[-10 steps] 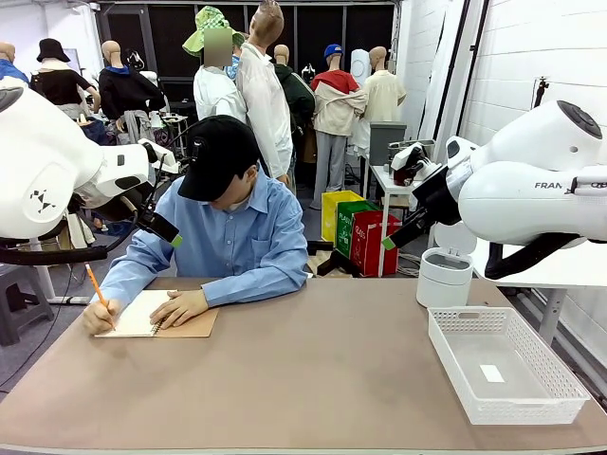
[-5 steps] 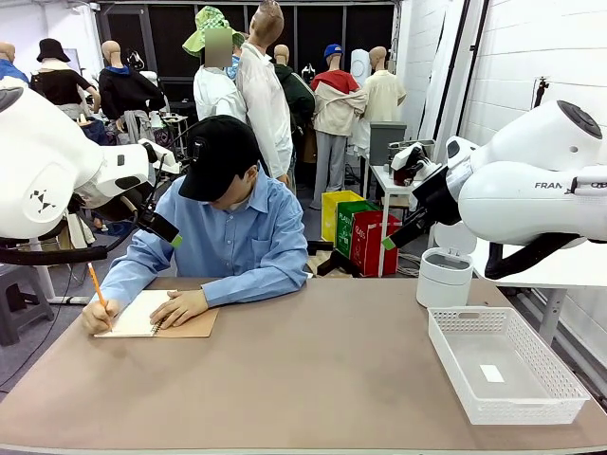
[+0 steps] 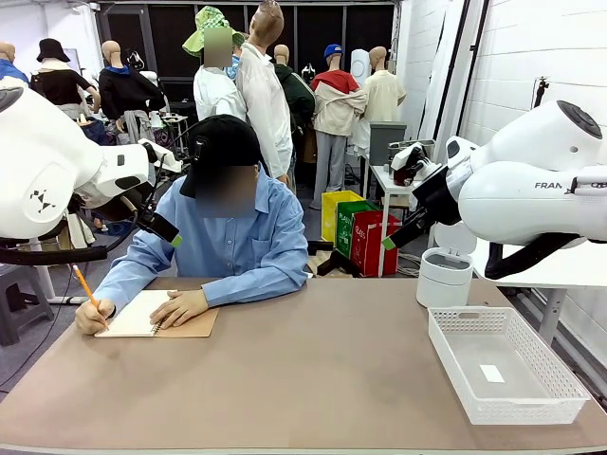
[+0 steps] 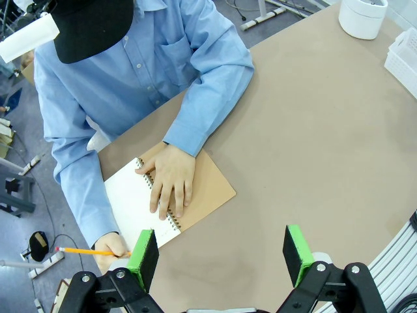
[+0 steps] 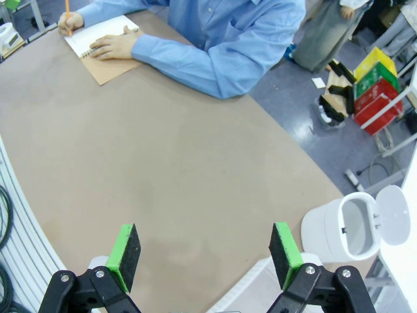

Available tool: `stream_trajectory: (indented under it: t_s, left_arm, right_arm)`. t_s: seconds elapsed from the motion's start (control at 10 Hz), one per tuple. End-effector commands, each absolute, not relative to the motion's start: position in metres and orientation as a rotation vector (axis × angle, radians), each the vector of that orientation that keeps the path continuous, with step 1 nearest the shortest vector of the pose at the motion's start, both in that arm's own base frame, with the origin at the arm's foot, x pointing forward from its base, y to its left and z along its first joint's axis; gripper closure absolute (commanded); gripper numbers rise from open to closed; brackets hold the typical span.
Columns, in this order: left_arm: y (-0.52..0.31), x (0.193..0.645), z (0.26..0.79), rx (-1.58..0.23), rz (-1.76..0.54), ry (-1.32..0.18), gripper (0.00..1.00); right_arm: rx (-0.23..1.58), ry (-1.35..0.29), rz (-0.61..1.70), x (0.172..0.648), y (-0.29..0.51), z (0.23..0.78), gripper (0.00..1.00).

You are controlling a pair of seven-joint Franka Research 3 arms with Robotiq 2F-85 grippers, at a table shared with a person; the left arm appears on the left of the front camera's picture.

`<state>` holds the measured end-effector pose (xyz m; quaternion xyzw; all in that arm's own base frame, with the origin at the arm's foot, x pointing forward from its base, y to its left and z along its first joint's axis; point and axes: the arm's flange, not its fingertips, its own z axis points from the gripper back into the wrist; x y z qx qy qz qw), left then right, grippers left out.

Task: Sort the paper based on its condition.
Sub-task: If a person hands you a paper, place it in the Organizing basket , and if it's crumpled, put it in the Trash can.

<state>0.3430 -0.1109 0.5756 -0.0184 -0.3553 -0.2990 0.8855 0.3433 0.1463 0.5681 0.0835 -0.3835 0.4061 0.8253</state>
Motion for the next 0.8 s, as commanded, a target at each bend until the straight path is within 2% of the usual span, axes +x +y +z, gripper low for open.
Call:
stream_trajectory:
  t_s: [0.0,0.7]
  left_arm:
    - [-0.1104,0.3424,0.5768,-0.037,-0.621,-0.742,0.00]
    - [-0.1104,0.3424,0.5768,-0.037,-0.621,-0.742,0.00]
  right_arm:
    - [0.170,-0.814,0.870,0.3429,0.1465,0.5683,0.00]
    - [0.170,-0.814,0.870,0.3429,0.1465,0.5683,0.00]
